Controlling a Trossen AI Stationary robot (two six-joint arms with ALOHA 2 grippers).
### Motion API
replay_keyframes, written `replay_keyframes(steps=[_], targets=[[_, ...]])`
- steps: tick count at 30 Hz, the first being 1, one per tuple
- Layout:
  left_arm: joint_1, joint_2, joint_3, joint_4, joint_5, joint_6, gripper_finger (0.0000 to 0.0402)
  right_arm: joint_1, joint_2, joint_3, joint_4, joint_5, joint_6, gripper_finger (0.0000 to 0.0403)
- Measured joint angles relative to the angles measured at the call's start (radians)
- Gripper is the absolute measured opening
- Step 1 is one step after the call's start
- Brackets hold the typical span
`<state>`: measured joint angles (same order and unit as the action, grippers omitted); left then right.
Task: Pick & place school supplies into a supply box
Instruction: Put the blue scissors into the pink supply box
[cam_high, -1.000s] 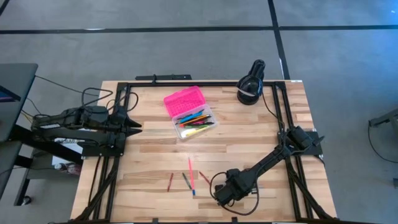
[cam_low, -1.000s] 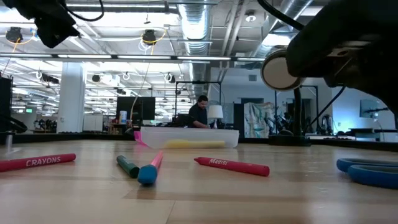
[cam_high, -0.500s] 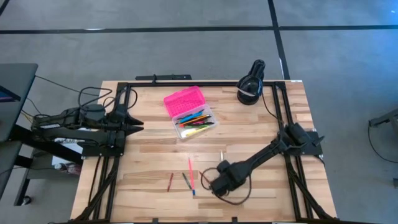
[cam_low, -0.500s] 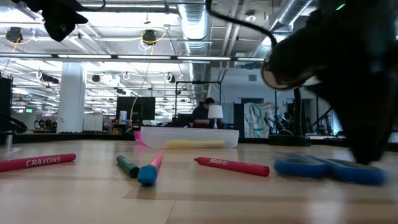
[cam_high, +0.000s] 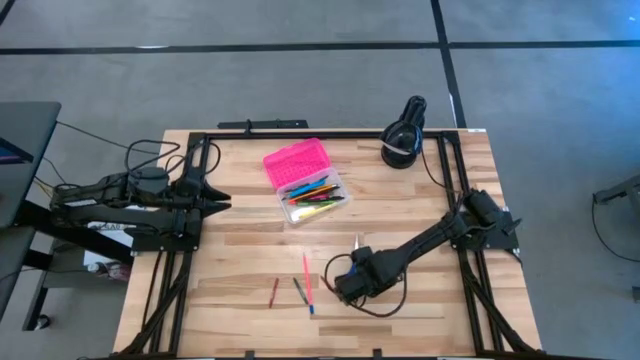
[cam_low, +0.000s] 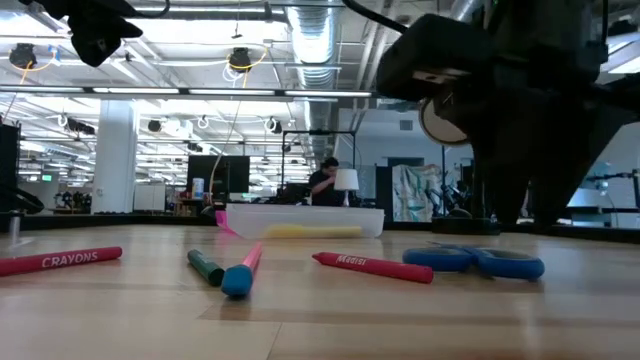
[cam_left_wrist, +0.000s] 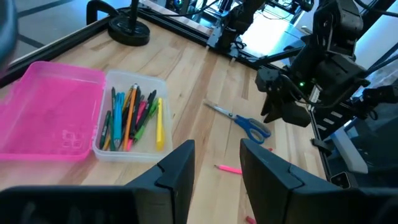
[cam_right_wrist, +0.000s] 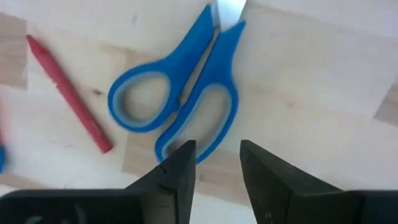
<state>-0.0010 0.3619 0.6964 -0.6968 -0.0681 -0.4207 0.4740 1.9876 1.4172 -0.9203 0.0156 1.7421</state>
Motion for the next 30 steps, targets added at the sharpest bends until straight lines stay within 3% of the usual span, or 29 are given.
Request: replay_keyframes(steps=[6, 12, 30], targets=[[0.000, 0.000, 0.000, 0.000, 0.000, 0.015, 0.0121, -0.013, 0.002, 0.001, 0.053, -0.003, 0.119, 0.0120], [0.000, 0.000, 0.000, -0.004, 0.000, 0.042, 0.0121, -0.022, 0.049, 0.003, 0.134, -0.012, 0.157, 0.0120], [0.000, 0.000, 0.000, -0.011, -0.018, 0.077, 0.0121, -0.031, 0.079, 0.007, 0.153, 0.009, 0.222, 0.0120]])
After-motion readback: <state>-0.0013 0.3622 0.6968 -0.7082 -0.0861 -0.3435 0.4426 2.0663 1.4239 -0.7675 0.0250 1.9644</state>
